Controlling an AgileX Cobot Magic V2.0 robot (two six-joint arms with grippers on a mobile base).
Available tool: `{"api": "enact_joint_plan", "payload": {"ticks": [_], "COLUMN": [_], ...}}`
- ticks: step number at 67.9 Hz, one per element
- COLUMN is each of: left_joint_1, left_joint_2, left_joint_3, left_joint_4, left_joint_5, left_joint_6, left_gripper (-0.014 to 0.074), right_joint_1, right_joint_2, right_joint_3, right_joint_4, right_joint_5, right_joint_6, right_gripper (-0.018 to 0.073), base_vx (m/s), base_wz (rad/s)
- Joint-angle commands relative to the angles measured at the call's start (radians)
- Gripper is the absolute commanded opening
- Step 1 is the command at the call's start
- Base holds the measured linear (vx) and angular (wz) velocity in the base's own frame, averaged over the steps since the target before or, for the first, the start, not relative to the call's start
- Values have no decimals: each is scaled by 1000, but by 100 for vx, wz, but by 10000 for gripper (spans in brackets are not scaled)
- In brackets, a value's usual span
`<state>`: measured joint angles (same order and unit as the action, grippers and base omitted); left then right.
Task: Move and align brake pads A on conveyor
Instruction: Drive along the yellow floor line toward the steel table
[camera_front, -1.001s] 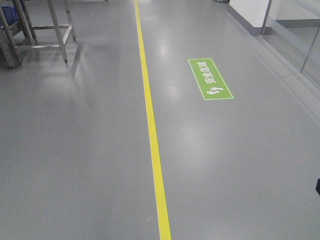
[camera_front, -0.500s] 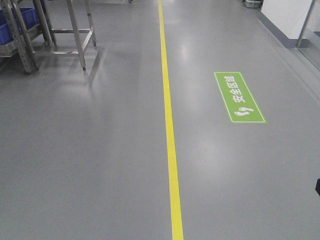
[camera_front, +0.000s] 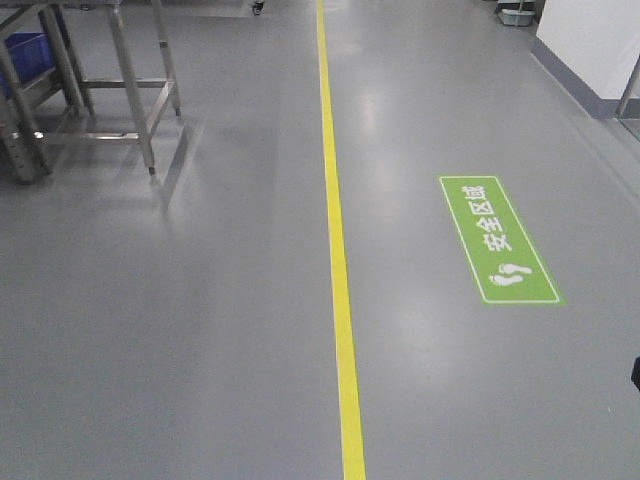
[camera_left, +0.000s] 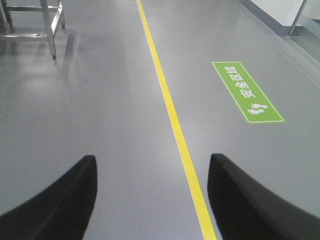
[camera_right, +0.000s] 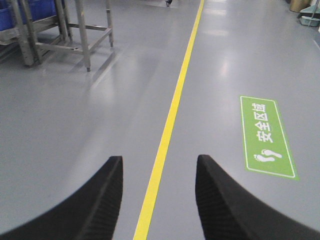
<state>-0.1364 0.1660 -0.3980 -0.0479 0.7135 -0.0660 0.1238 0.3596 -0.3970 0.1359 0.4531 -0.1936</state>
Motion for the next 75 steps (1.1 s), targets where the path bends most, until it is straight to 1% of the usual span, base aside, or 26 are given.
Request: {"api": "enact_joint_plan", "payload": {"ticks": [1,31,75], "left_joint_1": [0,0,0], "left_joint_2": [15,15,15], "left_joint_3": [-23,-23,-23], "left_joint_4": [-6,-6,-6], "left_joint_5": [-65,-65,-65], "left_joint_6": [-2,-2,-2], "left_gripper": [460,460,460], "right_joint_1": [-4,-4,-4], "right_joint_2": [8,8,8], "right_joint_3": [-27,-27,-27], "right_joint_4": [0,0,0], "right_joint_5": [-73,-73,-73], "right_joint_6": [-4,-4,-4], "right_gripper": [326,326,326], "base_vx": [66,71,75], "base_wz": [-12,-7,1]}}
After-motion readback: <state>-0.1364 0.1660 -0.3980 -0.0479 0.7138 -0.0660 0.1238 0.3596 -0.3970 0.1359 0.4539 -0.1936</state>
